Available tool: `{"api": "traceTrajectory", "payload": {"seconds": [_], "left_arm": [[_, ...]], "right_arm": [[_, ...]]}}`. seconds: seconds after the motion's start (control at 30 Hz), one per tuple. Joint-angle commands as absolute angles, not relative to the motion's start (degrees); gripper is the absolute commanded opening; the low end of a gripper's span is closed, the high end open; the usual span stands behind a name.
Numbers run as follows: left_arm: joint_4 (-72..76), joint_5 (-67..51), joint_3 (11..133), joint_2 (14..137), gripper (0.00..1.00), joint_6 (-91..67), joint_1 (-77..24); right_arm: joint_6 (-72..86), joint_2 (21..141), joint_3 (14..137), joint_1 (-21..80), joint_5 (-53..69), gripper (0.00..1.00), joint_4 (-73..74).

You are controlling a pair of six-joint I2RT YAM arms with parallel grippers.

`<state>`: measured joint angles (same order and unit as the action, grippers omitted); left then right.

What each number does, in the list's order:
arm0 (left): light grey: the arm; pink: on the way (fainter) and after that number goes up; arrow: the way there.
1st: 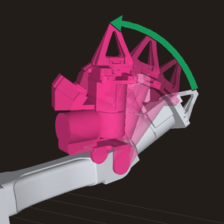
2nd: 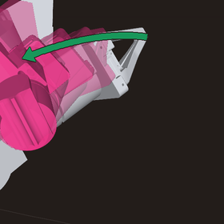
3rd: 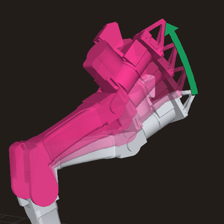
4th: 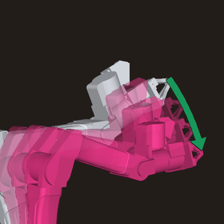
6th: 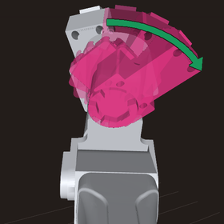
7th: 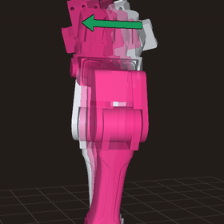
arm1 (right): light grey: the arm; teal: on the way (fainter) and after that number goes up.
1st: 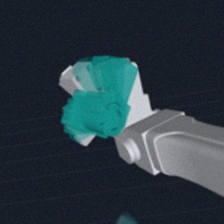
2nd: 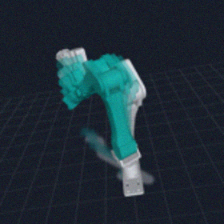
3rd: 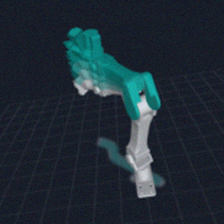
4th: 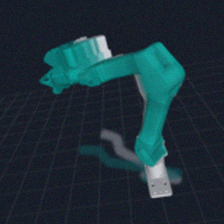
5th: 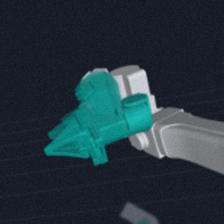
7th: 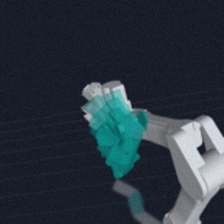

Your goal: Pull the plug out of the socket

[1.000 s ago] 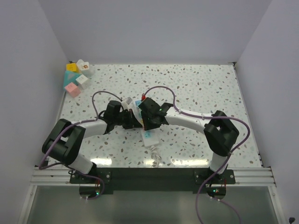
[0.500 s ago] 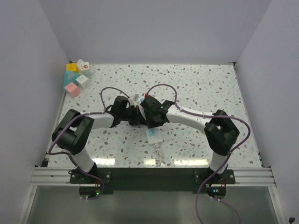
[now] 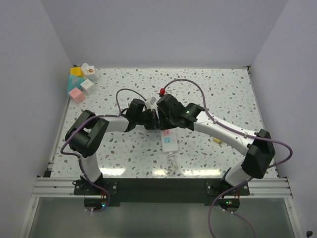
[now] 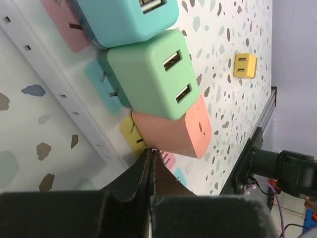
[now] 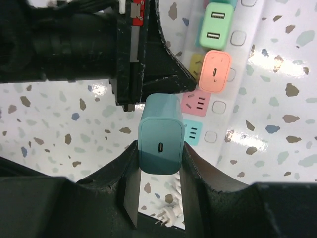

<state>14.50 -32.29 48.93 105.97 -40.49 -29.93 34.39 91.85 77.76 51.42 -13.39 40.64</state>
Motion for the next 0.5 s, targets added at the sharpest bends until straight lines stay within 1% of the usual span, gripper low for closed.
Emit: {"api": "traceTrajectory", "payload": {"seconds": [0.0,0.03,0.13,0.17,0.23,0.27,0.37,0.4,0.47], "left_arm": [[-5.71,-12.92,44.21,116.37,0.0,-33.93,-31.38],[-5.71,-12.92,44.38,116.19,0.0,-33.93,-31.38],[-5.54,-12.83,45.08,114.0,0.0,-33.84,-31.46],[-5.36,-12.66,45.17,113.21,0.0,-33.92,-31.29],[-5.45,-12.83,45.87,110.58,0.0,-34.19,-31.29],[-5.36,-12.83,46.23,109.78,0.0,-34.36,-31.38],[-4.57,-15.11,47.63,107.58,0.0,-35.15,-31.38],[-4.57,-15.38,48.16,107.06,0.0,-35.33,-31.46],[-4.48,-16.17,49.48,106.7,0.0,-35.33,-31.38]], "right_arm": [[34.37,88.86,78.13,50.19,-14.58,0.0,42.95],[35.41,88.51,78.31,50.01,-18.33,0.0,44.89],[39.09,86.58,75.77,45.72,-24.32,0.0,51.05],[39.89,86.31,73.59,41.44,-25.13,0.0,52.46],[40.25,86.57,71.29,37.46,-26.88,0.0,54.75],[40.25,87.01,69.63,34.05,-28.72,0.0,55.19],[39.2,88.94,67.07,29.64,-30.41,0.0,54.94],[38.85,89.21,66.28,28.92,-30.41,0.0,52.76],[38.41,90.26,64.17,26.99,-29.53,0.06,50.46]]}}
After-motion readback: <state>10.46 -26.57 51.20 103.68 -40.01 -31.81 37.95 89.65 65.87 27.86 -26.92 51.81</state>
